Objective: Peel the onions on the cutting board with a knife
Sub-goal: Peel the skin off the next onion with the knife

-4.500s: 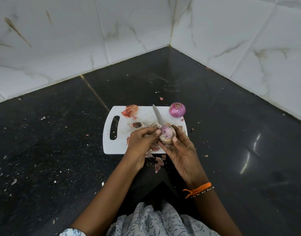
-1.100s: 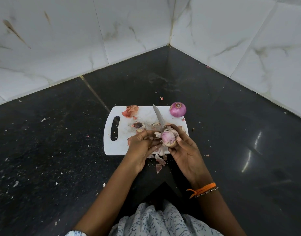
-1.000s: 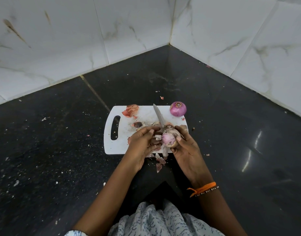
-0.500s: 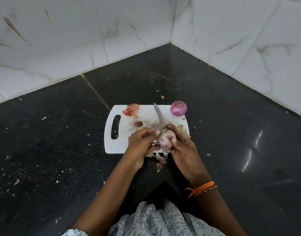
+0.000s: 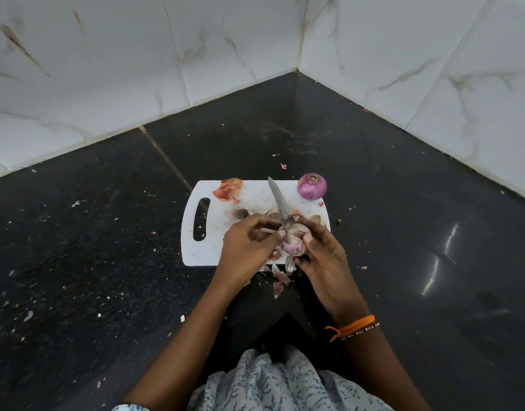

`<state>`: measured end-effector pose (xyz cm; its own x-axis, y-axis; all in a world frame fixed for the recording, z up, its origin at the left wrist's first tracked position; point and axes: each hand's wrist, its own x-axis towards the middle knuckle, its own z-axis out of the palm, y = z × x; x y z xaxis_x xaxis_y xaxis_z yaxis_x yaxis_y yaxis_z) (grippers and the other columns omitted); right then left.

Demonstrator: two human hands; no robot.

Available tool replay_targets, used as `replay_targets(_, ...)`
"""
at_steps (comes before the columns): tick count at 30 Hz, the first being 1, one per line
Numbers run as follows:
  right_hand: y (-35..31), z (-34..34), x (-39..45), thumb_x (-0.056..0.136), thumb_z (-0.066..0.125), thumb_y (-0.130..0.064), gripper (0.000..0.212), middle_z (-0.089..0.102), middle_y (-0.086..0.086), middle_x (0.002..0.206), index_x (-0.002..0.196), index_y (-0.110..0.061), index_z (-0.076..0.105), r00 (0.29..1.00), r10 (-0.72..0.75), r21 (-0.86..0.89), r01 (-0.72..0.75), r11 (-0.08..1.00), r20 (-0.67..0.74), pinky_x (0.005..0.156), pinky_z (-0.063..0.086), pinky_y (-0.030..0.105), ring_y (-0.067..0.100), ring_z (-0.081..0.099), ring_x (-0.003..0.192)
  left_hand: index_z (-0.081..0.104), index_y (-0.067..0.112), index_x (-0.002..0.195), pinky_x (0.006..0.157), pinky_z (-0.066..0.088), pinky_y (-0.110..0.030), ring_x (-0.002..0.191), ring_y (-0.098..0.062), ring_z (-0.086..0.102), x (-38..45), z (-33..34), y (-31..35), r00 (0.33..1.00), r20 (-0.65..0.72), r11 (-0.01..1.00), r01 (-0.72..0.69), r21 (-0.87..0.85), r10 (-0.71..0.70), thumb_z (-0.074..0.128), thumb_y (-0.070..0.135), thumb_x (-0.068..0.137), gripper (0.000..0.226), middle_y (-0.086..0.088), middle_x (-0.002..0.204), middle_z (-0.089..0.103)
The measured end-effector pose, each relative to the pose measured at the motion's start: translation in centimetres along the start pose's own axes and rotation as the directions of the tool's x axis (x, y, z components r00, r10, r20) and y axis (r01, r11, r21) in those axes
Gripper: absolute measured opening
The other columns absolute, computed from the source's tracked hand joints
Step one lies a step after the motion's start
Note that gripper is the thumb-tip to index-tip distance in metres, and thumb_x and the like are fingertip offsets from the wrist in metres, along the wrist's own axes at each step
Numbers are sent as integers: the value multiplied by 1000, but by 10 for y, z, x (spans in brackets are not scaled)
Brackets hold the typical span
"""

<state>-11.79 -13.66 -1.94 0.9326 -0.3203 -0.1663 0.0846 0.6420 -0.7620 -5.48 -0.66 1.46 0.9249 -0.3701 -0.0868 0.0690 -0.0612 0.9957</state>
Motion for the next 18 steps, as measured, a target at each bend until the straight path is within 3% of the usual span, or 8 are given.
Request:
replay_targets(5,3,-2,1,82,61,-13,33,67,10,113,115,-8,60,1000,-19,-95,20,995,14,74,58,31,22,67,97,71,17,87,61,54,-16,71,-3,68,-1,1,1,997,-15,985,-76,154,79,73,7,77,15,11,80,72)
replay_targets(11,2,0,1,78,64,-15,32,69,6,108,110,-12,63,999,-27,-163,31,986,30,73,56,31,20,68,93,69,26,81,60,52,-12,71,0,67,-1,0,2,995,-3,974,-94,208,96,74,6,73,22,15,77,70)
replay_targets(18,4,1,0,82,62,-16,27,70,7,107,109,-13,64,998,-36,-148,43,988,48,69,56,30,21,68,91,70,18,79,60,50,-11,66,0,64,0,1,1,984,-31,940,-159,302,176,70,-3,72,23,11,73,67)
